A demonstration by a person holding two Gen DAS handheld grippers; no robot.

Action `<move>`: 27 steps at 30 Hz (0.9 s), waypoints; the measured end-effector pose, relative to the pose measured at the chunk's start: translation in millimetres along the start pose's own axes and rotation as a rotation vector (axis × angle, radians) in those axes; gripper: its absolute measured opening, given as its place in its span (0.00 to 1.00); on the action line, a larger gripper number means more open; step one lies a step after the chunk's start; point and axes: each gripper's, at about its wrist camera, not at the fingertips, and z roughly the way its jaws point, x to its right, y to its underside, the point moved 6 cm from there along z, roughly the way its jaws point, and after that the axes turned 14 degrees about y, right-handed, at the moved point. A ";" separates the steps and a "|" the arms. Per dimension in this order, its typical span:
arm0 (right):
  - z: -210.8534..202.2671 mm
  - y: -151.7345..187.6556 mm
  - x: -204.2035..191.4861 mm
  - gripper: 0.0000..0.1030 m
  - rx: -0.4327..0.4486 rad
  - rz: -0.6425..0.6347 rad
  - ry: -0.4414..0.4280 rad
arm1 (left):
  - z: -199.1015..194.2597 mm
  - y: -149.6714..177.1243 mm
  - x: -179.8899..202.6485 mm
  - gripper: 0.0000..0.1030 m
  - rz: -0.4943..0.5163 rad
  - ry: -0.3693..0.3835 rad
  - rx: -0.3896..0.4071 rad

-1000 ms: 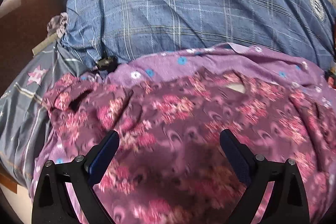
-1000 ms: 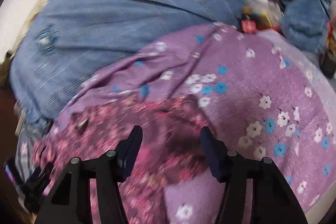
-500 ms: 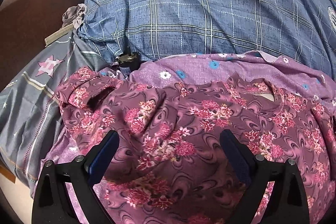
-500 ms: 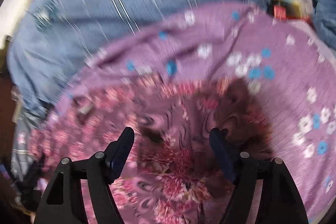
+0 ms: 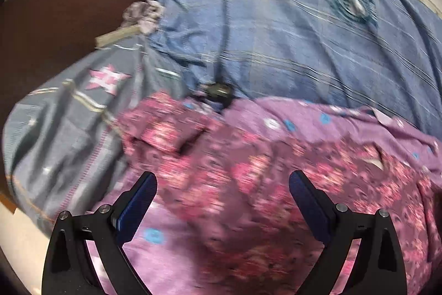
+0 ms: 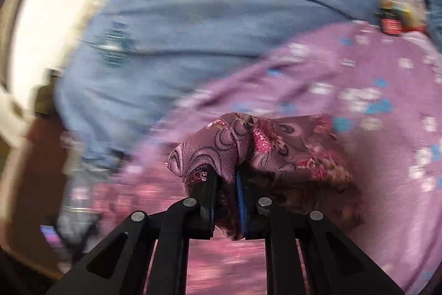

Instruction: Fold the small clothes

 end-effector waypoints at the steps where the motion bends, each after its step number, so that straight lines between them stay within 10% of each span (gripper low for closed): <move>1: -7.0 -2.7 -22.6 0.12 0.004 0.003 -0.073 | -3.1 -1.4 -7.0 0.94 -0.009 -0.016 0.009; 8: -9.5 21.2 -163.2 0.12 -0.048 -0.015 -0.440 | -15.4 0.1 -66.0 0.94 -0.126 -0.090 0.030; 12: 53.8 56.6 -205.0 0.24 -0.145 -0.040 -0.359 | -12.2 -1.9 -86.5 0.94 -0.152 -0.138 0.028; 15: 117.5 95.6 -214.5 0.57 -0.255 -0.073 -0.221 | -6.4 -6.3 -99.9 0.94 -0.169 -0.172 0.023; 19: 143.5 126.9 -205.0 0.57 -0.393 -0.039 -0.239 | -4.8 -11.3 -121.1 0.94 -0.217 -0.222 0.037; 23: 113.8 104.4 -189.6 0.57 -0.226 -0.090 -0.213 | -4.6 -13.4 -136.7 0.94 -0.258 -0.246 0.038; 27: 125.5 119.2 -179.7 0.33 -0.298 -0.179 -0.135 | -9.2 -12.4 -164.5 0.94 -0.360 -0.263 0.057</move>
